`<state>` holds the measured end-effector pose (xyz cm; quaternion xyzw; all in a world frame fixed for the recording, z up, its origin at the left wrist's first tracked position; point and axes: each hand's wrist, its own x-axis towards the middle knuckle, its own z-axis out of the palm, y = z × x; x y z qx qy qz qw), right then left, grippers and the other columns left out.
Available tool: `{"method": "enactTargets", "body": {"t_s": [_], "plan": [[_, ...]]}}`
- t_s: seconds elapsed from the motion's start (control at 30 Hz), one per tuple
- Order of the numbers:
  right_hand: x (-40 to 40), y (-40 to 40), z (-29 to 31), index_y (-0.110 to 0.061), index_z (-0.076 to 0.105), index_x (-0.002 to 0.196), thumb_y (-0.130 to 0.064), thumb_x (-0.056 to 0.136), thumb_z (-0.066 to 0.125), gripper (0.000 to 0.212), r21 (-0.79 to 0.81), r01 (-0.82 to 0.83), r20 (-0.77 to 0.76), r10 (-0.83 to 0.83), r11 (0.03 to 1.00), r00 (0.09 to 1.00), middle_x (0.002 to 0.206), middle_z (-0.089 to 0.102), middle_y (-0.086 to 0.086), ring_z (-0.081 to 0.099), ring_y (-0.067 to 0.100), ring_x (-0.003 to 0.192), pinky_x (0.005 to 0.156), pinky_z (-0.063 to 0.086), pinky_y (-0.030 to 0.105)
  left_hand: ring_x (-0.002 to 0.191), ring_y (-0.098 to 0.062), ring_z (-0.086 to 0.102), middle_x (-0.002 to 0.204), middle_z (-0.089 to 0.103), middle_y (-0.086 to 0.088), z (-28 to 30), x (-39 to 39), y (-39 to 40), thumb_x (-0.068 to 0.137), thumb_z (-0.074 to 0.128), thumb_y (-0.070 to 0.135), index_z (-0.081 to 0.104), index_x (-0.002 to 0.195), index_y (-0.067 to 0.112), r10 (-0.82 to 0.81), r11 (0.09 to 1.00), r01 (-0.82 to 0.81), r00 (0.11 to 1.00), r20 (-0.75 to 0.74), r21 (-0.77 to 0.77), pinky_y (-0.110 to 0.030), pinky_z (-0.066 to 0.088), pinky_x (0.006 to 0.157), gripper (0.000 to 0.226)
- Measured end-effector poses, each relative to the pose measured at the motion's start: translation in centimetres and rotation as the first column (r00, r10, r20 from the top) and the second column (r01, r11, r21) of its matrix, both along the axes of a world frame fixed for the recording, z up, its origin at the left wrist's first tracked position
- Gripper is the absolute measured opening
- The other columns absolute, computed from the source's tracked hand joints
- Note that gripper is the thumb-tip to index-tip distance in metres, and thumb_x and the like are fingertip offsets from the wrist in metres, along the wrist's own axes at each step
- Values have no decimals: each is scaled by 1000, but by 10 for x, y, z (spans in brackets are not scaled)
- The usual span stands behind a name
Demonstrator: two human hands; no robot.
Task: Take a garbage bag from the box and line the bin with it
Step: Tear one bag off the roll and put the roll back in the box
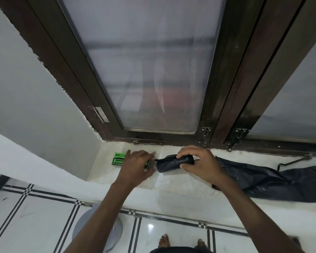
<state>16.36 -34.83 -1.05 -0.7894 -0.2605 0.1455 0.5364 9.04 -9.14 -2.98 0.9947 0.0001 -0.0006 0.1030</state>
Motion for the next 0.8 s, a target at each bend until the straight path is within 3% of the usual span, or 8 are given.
{"method": "enactTargets", "body": {"t_s": [0.13,0.37,0.5,0.6,0.73,0.8], "plan": [[5,7,0,-21,78,98,-2,76,81,30,18,5,-1,-5,1000,1000,109,68,-9,64,9,108,92,53,33,122,-23,58,133,63,-1,-3,-1,3,77,76,40,52,140,21,-28,1000,28,997,-74,4,-49,31,114,70],[-5,31,-18,-26,77,99,-7,75,80,31,5,102,-34,-102,995,994,106,63,-8,62,4,102,93,49,23,129,-22,49,143,53,-1,7,-1,8,79,78,32,40,148,19,-46,995,33,988,-150,-89,-32,39,107,80],[-17,42,-32,-29,76,98,-8,74,82,32,45,155,-118,-148,987,982,105,62,-4,61,5,99,93,51,23,119,-21,58,132,62,1,10,2,18,75,81,32,50,139,24,-52,995,41,990,-129,-86,-31,46,99,71],[-21,46,-36,-22,76,99,-4,74,81,31,102,195,-236,-167,975,957,108,65,1,64,11,102,95,52,25,114,-20,60,128,65,2,12,3,14,74,82,33,54,137,24,-37,992,24,994,-100,-125,-31,46,97,69],[-25,51,-33,-11,68,103,3,76,79,33,203,253,-418,-150,946,896,108,69,2,69,17,99,79,56,23,113,-19,60,126,65,2,13,5,0,73,84,35,55,136,22,-85,972,76,996,-32,-221,-29,46,94,71],[-30,59,-34,-15,61,102,2,74,81,38,203,313,-416,-207,928,885,104,68,-1,70,13,94,77,58,27,112,-18,60,126,65,2,13,8,-12,74,83,38,55,136,21,-117,963,113,993,-2,-246,-29,46,92,70]]}}
